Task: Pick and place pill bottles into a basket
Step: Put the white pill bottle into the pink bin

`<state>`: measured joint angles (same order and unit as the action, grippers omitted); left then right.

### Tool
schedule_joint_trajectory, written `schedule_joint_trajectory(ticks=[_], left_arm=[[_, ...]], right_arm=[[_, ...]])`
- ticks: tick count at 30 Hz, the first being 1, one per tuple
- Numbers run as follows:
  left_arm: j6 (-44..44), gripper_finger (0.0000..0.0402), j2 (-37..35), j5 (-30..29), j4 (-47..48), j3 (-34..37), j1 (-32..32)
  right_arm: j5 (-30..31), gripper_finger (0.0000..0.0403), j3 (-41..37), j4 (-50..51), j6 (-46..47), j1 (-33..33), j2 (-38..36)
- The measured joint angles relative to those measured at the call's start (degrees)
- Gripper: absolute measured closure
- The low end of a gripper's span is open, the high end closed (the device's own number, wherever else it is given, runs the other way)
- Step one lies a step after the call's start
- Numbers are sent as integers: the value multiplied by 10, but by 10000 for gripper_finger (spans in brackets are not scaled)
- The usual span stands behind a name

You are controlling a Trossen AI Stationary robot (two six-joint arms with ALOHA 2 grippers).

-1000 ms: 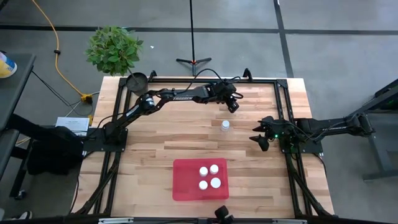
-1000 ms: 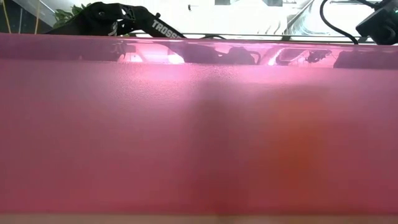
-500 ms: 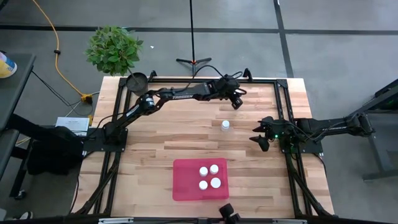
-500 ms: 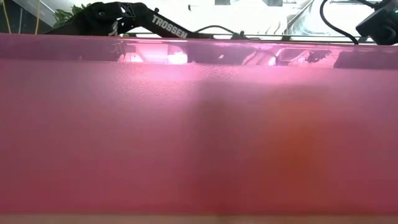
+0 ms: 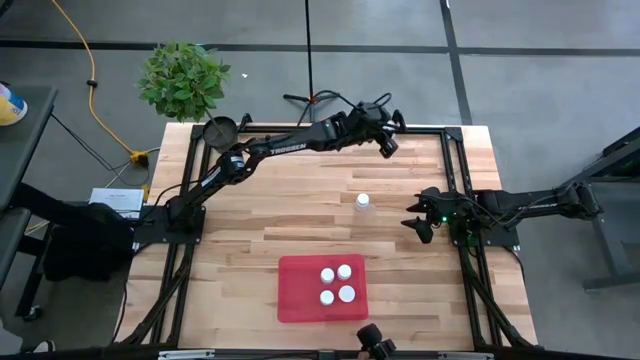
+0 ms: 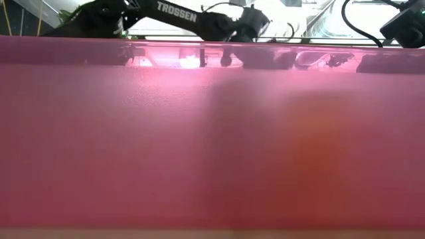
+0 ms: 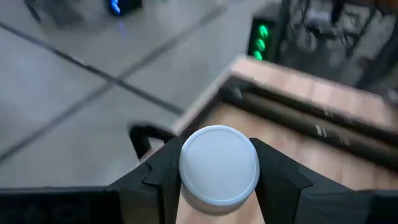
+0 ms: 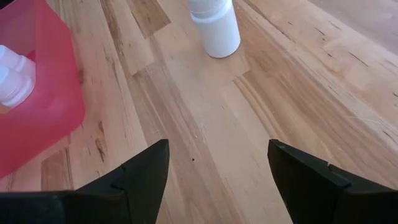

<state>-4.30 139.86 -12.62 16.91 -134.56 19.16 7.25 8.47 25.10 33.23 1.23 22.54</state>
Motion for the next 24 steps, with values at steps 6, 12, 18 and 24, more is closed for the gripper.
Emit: schedule_joint_trajectory(ticks=[6, 12, 18, 24], left_arm=[[24, 209, -39, -16, 1, 0, 1], [28, 209, -91, -28, 13, 0, 0], [50, 209, -157, -31, 47, 0, 0], [57, 209, -233, -31, 115, 0, -1]], right_arm=[[0, 139, 0, 2, 0, 0, 0], [0, 139, 0, 3, 0, 0, 0], [0, 139, 0, 3, 0, 0, 0], [0, 139, 0, 3, 0, 0, 0]])
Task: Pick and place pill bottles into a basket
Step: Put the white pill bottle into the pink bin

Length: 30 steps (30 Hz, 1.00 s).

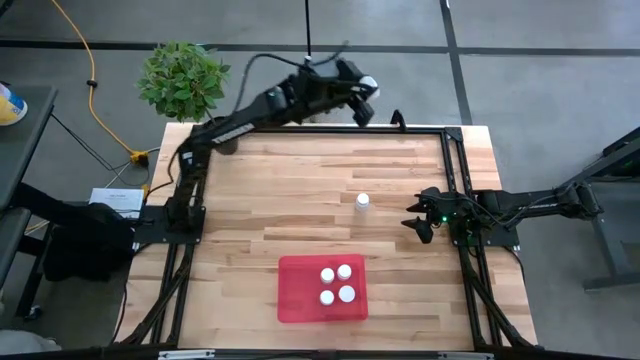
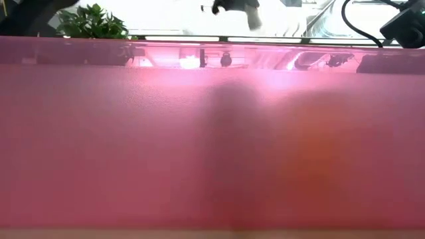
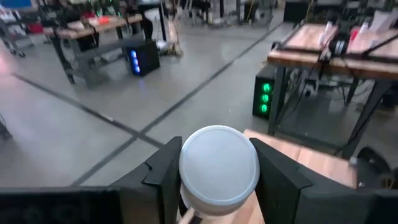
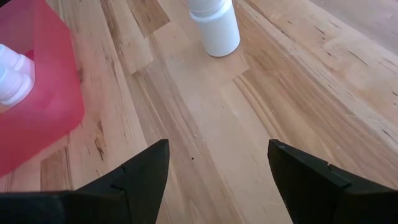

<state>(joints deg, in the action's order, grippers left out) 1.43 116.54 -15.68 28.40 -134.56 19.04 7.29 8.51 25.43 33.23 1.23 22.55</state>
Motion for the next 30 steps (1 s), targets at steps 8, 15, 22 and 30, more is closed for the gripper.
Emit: schedule_joint_trajectory(ticks=[8, 15, 22, 30], left_arm=[[3, 209, -96, 0, 82, 0, 0], [-2, 209, -162, 1, 178, 0, 0], [-22, 209, -211, 53, 288, 0, 0], [-48, 209, -239, 217, 401, 1, 0]], right_arm=[[0, 139, 0, 1, -1, 0, 0], [0, 139, 0, 2, -1, 0, 0], [0, 139, 0, 2, -2, 0, 0], [0, 139, 0, 2, -1, 0, 0]])
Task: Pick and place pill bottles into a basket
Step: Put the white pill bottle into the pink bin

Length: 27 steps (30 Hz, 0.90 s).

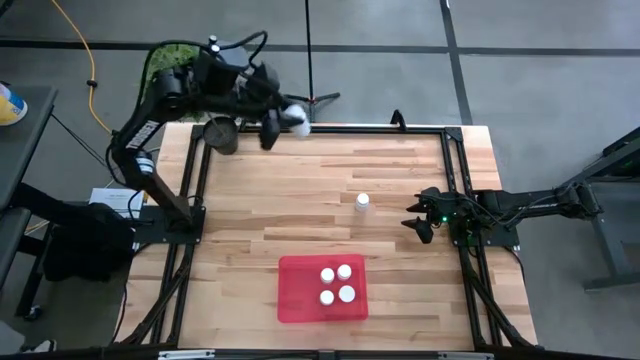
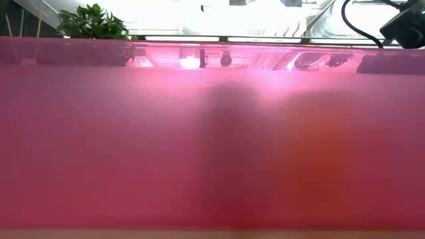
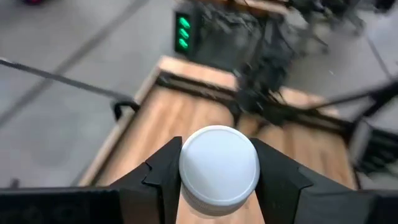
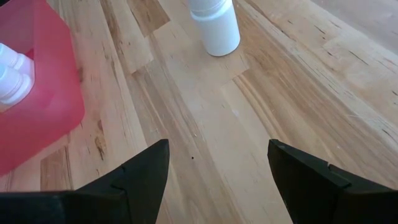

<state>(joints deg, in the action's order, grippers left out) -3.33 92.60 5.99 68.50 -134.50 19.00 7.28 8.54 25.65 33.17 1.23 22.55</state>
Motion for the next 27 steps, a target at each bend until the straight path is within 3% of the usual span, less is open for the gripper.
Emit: schedule_joint_trajectory(ticks=[5, 15, 27], left_arm=[[-8, 209, -16, 40, 100, 0, 0], [-31, 209, -26, 35, 196, 0, -55], [-91, 209, -26, -97, 216, 0, -224]], right_arm=[[-3, 139, 0, 0, 0, 0, 0], [-3, 139, 0, 2, 1, 0, 0], [-3, 139, 0, 2, 12, 0, 0]])
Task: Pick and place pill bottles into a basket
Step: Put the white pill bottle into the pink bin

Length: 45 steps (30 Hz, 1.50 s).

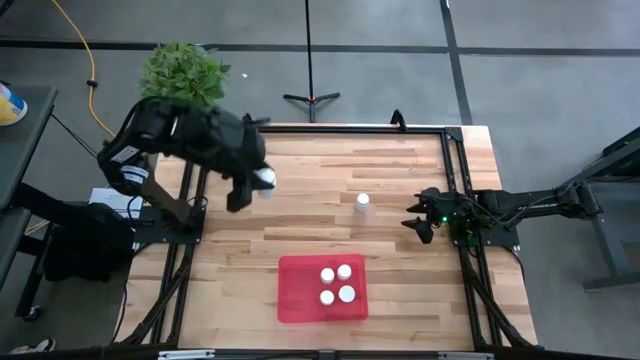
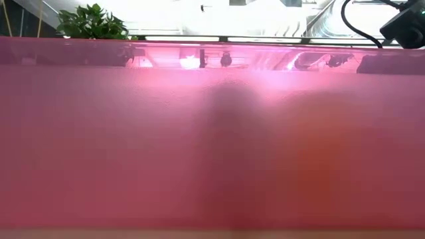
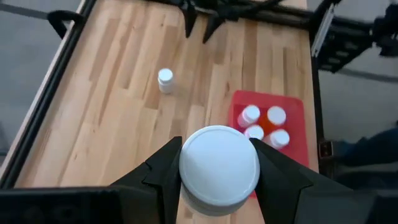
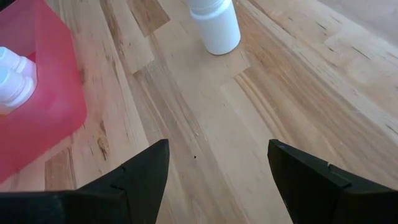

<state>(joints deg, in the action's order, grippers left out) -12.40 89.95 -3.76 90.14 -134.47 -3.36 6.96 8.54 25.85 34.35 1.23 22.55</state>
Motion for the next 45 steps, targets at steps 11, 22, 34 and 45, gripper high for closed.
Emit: schedule_joint_trajectory(ticks=[11, 22, 34, 45], left_arm=[[-79, 209, -41, -160, 0, 0, -128], [-204, 209, -90, -267, -1, 111, -246], [-291, 209, -134, -268, -185, 383, -313], [-316, 209, -145, -233, -483, 607, -316]], right_arm=[[-7, 139, 0, 0, 3, 0, 0], [-9, 139, 0, -2, 2, 0, 0], [-9, 139, 0, -2, 2, 0, 0], [-12, 139, 0, -2, 3, 0, 0]])
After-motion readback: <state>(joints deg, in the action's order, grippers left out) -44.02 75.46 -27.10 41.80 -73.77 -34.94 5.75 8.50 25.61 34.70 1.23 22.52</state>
